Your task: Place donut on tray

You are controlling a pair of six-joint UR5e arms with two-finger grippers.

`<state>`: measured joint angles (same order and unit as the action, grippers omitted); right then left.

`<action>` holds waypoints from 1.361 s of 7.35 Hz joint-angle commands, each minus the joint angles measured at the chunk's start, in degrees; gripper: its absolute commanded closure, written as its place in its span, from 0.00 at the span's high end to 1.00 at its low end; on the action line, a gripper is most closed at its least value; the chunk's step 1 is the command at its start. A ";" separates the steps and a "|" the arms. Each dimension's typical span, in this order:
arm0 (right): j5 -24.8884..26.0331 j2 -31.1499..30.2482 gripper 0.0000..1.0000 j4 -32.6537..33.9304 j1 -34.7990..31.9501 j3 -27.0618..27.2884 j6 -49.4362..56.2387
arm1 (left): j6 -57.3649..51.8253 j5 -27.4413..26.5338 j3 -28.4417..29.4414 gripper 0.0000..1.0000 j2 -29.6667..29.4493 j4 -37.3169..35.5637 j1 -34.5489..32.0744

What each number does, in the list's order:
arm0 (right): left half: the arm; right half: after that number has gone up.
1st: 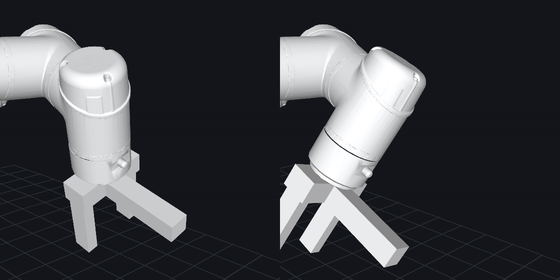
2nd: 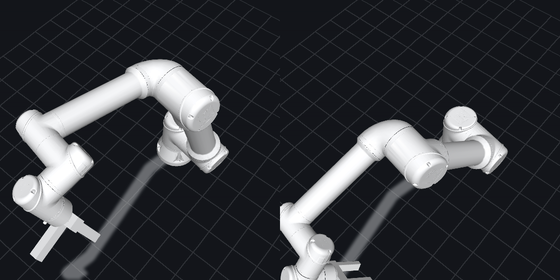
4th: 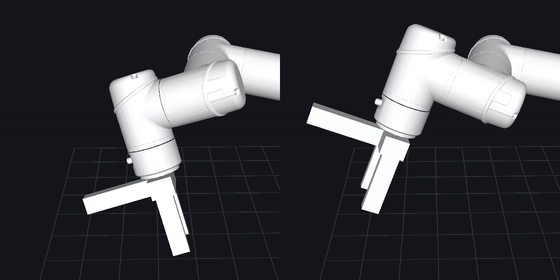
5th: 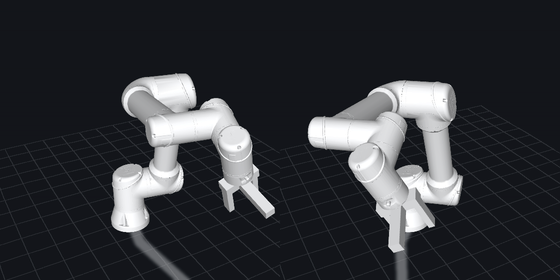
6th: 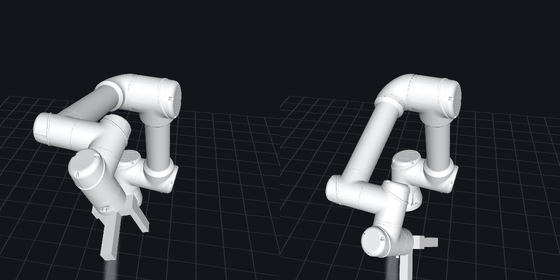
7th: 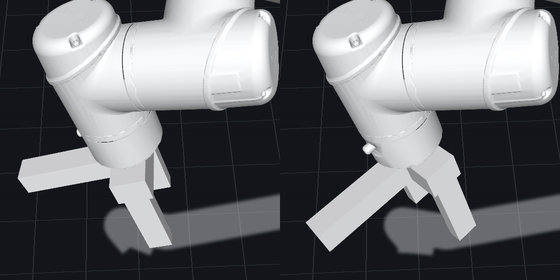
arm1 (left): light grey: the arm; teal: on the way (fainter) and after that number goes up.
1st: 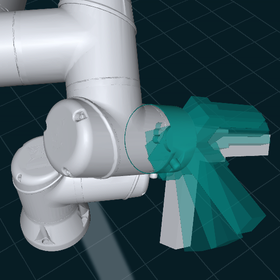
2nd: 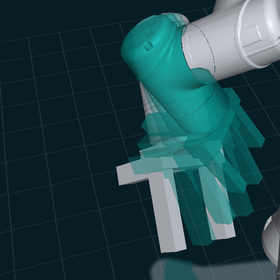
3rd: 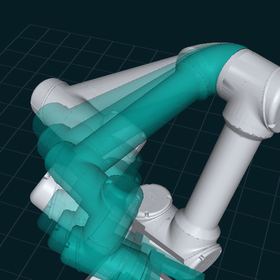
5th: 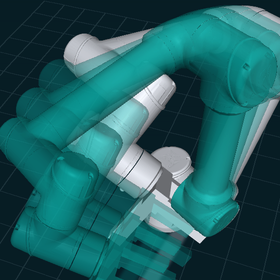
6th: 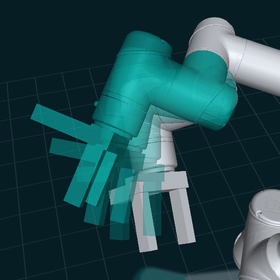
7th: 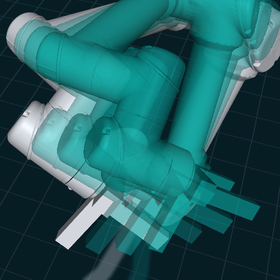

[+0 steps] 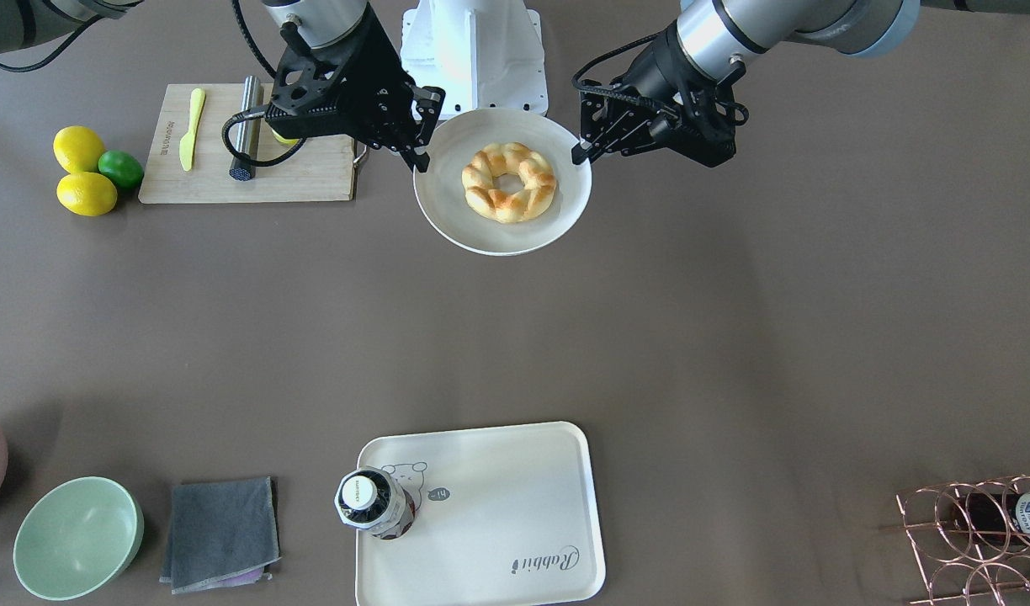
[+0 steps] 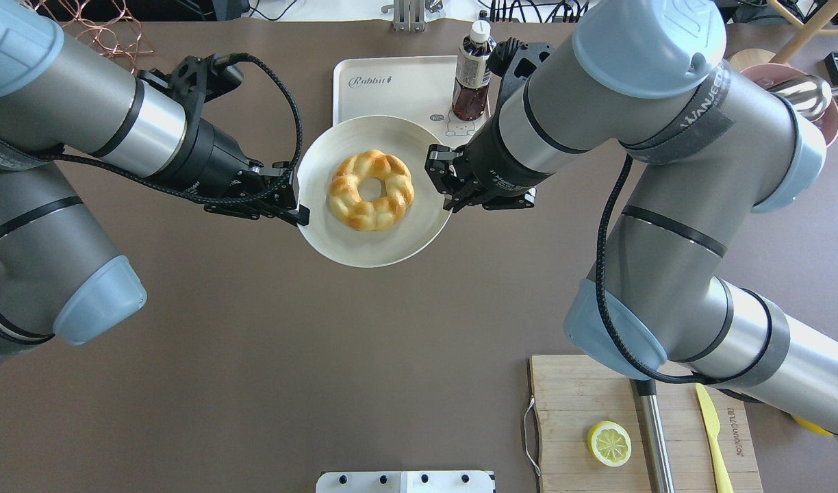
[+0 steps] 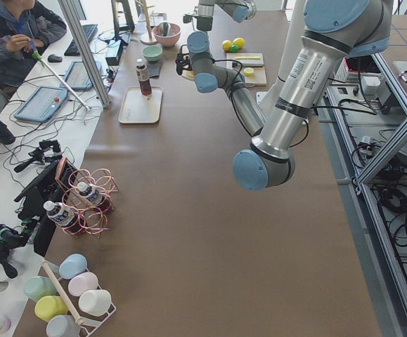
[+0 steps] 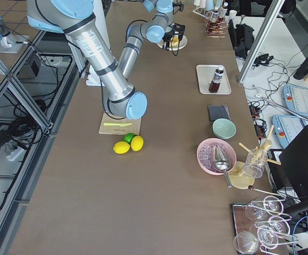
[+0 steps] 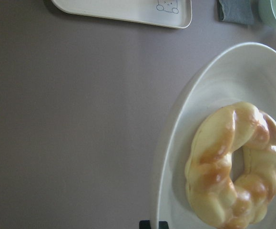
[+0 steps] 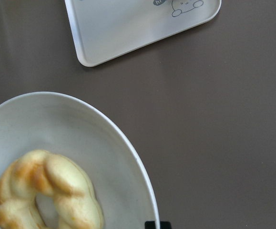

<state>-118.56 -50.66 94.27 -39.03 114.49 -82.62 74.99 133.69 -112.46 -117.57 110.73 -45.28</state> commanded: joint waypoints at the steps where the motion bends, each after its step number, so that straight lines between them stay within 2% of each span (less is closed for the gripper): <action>1: 0.17 0.64 1.00 -0.05 0.10 0.30 -2.97 | 1.20 0.00 -0.30 0.00 0.06 0.01 0.01; 5: -0.54 -0.14 1.00 0.12 -1.83 0.38 -2.55 | 4.62 -0.53 0.66 0.00 -0.11 -0.78 -0.25; 6: -0.62 -0.75 1.00 0.12 -2.53 0.47 -2.37 | 6.38 -0.18 1.19 0.00 -0.11 -2.78 -1.12; 8: -0.80 -3.73 1.00 0.30 -4.99 0.64 0.33 | 6.48 2.52 1.46 0.00 -0.99 -12.69 -3.75; 9: -0.80 -6.27 1.00 0.30 -6.30 1.52 4.44 | 6.66 2.54 3.63 0.00 -1.60 -12.91 -4.46; 10: -0.80 -8.39 1.00 0.38 -7.45 1.61 7.18 | 6.66 2.54 9.05 0.00 -4.82 -12.39 -5.51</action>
<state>-119.32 -55.26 94.57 -44.37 115.53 -80.63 81.50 135.82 -109.73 -118.91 99.13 -49.11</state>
